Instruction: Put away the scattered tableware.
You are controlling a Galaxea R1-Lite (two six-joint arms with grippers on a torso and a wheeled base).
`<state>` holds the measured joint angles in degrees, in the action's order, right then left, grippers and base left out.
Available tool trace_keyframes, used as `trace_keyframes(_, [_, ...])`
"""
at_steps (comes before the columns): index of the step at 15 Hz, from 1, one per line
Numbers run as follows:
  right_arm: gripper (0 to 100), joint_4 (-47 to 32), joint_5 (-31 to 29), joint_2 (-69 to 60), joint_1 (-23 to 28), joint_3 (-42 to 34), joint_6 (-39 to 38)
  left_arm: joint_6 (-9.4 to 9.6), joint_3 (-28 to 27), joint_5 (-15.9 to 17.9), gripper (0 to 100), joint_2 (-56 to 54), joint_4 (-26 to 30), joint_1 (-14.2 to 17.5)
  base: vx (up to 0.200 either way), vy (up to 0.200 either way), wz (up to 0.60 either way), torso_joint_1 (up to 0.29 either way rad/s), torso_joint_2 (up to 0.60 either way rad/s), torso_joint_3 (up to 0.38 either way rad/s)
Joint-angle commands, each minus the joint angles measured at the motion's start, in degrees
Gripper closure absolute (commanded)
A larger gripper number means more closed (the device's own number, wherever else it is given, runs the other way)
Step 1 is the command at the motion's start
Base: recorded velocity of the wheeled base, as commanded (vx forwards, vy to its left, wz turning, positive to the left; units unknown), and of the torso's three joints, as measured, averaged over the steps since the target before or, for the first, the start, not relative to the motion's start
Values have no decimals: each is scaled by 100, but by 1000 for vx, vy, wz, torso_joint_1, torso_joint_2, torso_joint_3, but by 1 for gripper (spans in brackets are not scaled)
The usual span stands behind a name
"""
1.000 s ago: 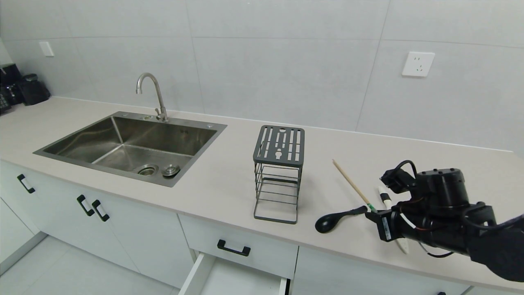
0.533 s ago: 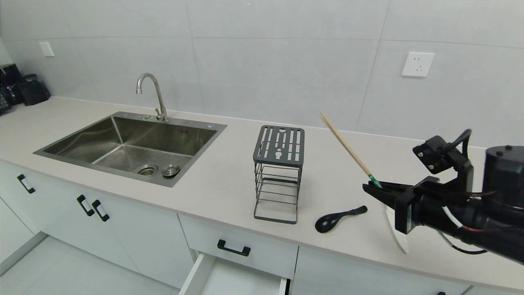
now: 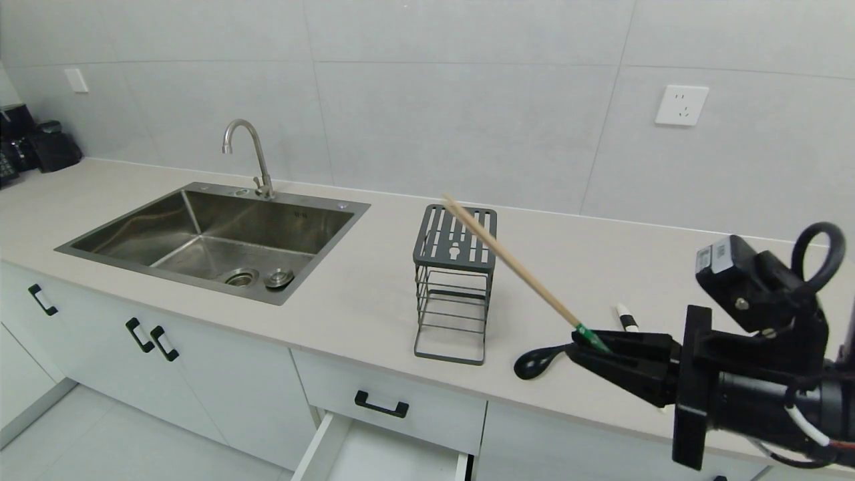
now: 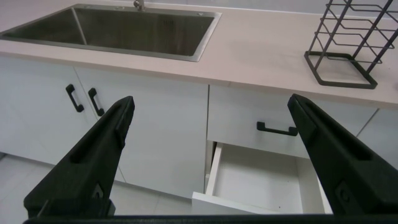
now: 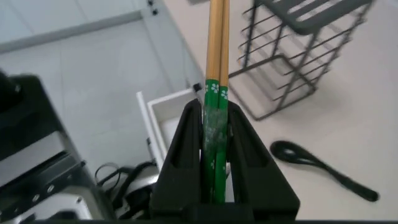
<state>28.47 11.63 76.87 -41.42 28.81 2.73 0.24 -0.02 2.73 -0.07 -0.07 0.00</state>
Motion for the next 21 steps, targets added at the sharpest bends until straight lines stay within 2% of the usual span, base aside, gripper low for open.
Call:
trace_keyframes(1, [100,-553,-3,188,-402,459,114,2,2,-1,0,7,-1,9,0,0,0,0,0,0])
trace_keyframes(2, [100,-966,-56,451,-771,679,210,2,2,-1,0,7,-1,0,0,0,0,0,0,0])
trace_keyframes(5, [100,-992,-100,1058,-1368,723,202,2,2,-1,0,7,-1,0,0,0,0,0,0,0])
trace_keyframes(9, [100,-561,-513,2060,-1500,679,105,2,2,-1,0,7,-1,0,0,0,0,0,0,0])
trace_keyframes(11, [100,-113,-513,2420,-1614,740,-370,2,-6,-1,0,7,-1,0,0,0,0,0,0,0])
trace_keyframes(13, [100,247,-451,2719,-1614,925,-466,2,-6,-1,0,7,-1,0,0,0,0,0,0,0])
trace_keyframes(18, [100,247,-451,3106,-1729,1382,-405,2,2,-1,0,7,-1,9,0,0,0,0,0,0])
trace_keyframes(21, [100,247,-451,3317,-1834,1426,-88,2,-6,-1,0,7,-1,0,0,0,0,0,0,0])
